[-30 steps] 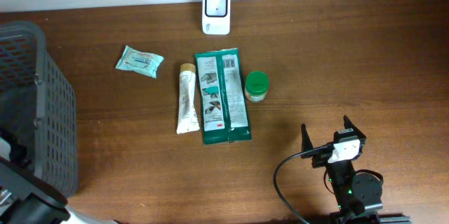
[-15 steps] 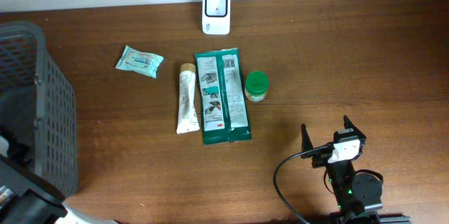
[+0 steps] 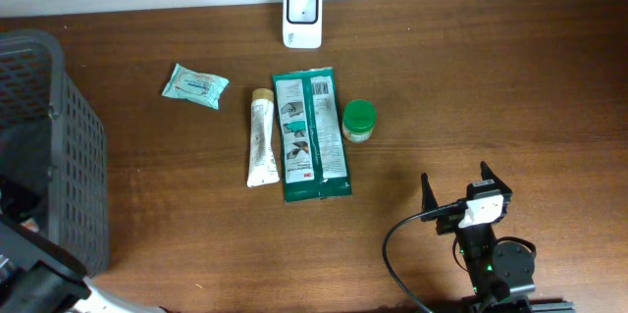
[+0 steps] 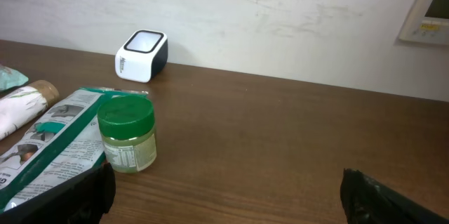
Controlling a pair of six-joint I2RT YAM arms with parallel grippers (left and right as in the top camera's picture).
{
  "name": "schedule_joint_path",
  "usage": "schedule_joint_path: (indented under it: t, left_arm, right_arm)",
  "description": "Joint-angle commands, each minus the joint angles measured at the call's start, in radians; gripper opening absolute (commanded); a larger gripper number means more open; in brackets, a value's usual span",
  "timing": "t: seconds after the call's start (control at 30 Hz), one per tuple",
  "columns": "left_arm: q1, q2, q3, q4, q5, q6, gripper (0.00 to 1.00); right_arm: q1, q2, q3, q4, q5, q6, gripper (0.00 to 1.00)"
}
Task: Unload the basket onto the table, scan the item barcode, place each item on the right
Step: 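Grasp the orange snack packet in the basket with the left gripper, then place the orange packet on the table and lift the left gripper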
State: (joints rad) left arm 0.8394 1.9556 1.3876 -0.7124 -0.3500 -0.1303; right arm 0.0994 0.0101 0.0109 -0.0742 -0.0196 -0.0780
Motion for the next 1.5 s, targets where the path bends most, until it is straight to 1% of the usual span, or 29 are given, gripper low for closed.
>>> schedule_joint_path:
  t: [0.0,0.2,0.23,0.27,0.3,0.33,0.37,0.4,0.47,0.5,0.53,0.57,0.67,0.7,0.73,0.77,0.8,0.83,0.87,0.9,1.03,1.07,1.17,1.27,1.33,1.37,1.4,1.47]
  left_arm:
    - [-0.036,0.021,0.006,0.043,0.119,0.173,0.72]
    - [-0.056,0.021,0.006,0.058,0.119,0.173,0.72]
    - [-0.056,0.021,0.006,0.058,0.129,0.173,0.7]
    - [-0.056,0.021,0.005,0.065,0.177,0.173,0.69]
    - [-0.056,0.021,0.005,0.065,0.217,0.173,0.67]
    - [-0.056,0.021,0.005,0.065,0.227,0.173,0.64]
    - [-0.056,0.021,0.005,0.064,0.227,0.173,0.57]
    - [-0.056,0.021,0.005,0.05,0.227,0.173,0.45]
    - [-0.056,0.021,0.008,0.046,0.227,0.173,0.34]
    - [-0.056,0.019,0.01,0.044,0.227,0.173,0.23]
    - [-0.056,0.013,0.01,0.042,0.227,0.173,0.05]
    - [-0.056,0.007,0.01,0.042,0.227,0.173,0.0]
    - [-0.056,-0.048,0.021,0.043,0.227,0.173,0.0]
    - [-0.056,-0.072,0.037,0.046,0.227,0.173,0.15]
    - [-0.056,-0.091,0.048,0.046,0.228,0.173,0.52]
    - [-0.056,-0.105,0.05,0.047,0.231,0.173,0.64]
    - [-0.056,-0.109,0.05,0.046,0.232,0.173,0.7]
    - [-0.056,-0.108,0.05,0.042,0.236,0.179,0.72]
    - [-0.056,-0.108,0.049,0.038,0.269,0.23,0.72]
    - [-0.056,-0.108,0.047,0.034,0.268,0.261,0.72]
    - [-0.055,-0.097,0.001,0.055,0.268,0.312,0.69]
    - [-0.055,-0.086,-0.009,0.061,0.269,0.319,0.66]
    - [-0.055,-0.016,-0.015,0.064,0.256,0.32,0.65]
    - [-0.055,0.017,-0.015,0.06,0.233,0.319,0.62]
    - [-0.051,0.044,-0.016,0.06,0.23,0.319,0.65]
    - [-0.051,0.05,-0.016,0.061,0.23,0.319,0.63]
    - [-0.051,0.051,-0.016,0.061,0.23,0.319,0.57]
    - [-0.051,0.051,-0.016,0.061,0.23,0.319,0.24]
  right_arm:
    - [0.006,-0.006,-0.005,-0.004,-0.006,0.008,0.98]
    - [0.006,-0.006,-0.005,-0.004,-0.006,0.008,0.98]
    - [0.006,-0.006,-0.005,-0.004,-0.006,0.008,0.98]
    - [0.006,-0.006,-0.005,-0.004,-0.006,0.009,0.98]
    - [0.006,-0.006,-0.005,-0.004,-0.006,0.008,0.98]
    - [0.006,-0.006,-0.005,-0.004,-0.006,0.008,0.98]
    - [0.006,-0.006,-0.005,-0.004,-0.006,0.008,0.98]
    - [0.006,-0.006,-0.005,-0.004,-0.006,0.008,0.98]
    - [0.006,-0.006,-0.005,-0.004,-0.006,0.008,0.98]
    - [0.006,-0.006,-0.005,-0.004,-0.006,0.008,0.98]
    - [0.006,-0.006,-0.005,-0.004,-0.006,0.008,0.98]
    - [0.006,-0.006,-0.005,-0.004,-0.006,0.008,0.99]
    - [0.006,-0.006,-0.005,-0.004,-0.006,0.008,0.98]
    - [0.006,-0.006,-0.005,-0.004,-0.006,0.008,0.99]
    - [0.006,-0.006,-0.005,-0.004,-0.006,0.008,0.98]
    - [0.006,-0.006,-0.005,-0.004,-0.006,0.008,0.98]
    - [0.006,-0.006,-0.005,-0.004,-0.006,0.008,0.99]
    - [0.006,-0.006,-0.005,-0.004,-0.006,0.008,0.98]
    - [0.006,-0.006,-0.005,-0.004,-0.006,0.008,0.98]
    - [0.006,-0.006,-0.005,-0.004,-0.006,0.008,0.98]
    - [0.006,-0.006,-0.005,-0.004,-0.006,0.008,0.98]
    - [0.006,-0.006,-0.005,-0.004,-0.006,0.008,0.98]
    - [0.006,-0.006,-0.005,-0.004,-0.006,0.008,0.98]
    - [0.006,-0.006,-0.005,-0.004,-0.006,0.008,0.98]
    - [0.006,-0.006,-0.005,-0.004,-0.006,0.008,0.98]
    - [0.006,-0.006,-0.005,-0.004,-0.006,0.008,0.98]
    - [0.006,-0.006,-0.005,-0.004,-0.006,0.009,0.98]
    - [0.006,-0.006,-0.005,-0.004,-0.006,0.008,0.98]
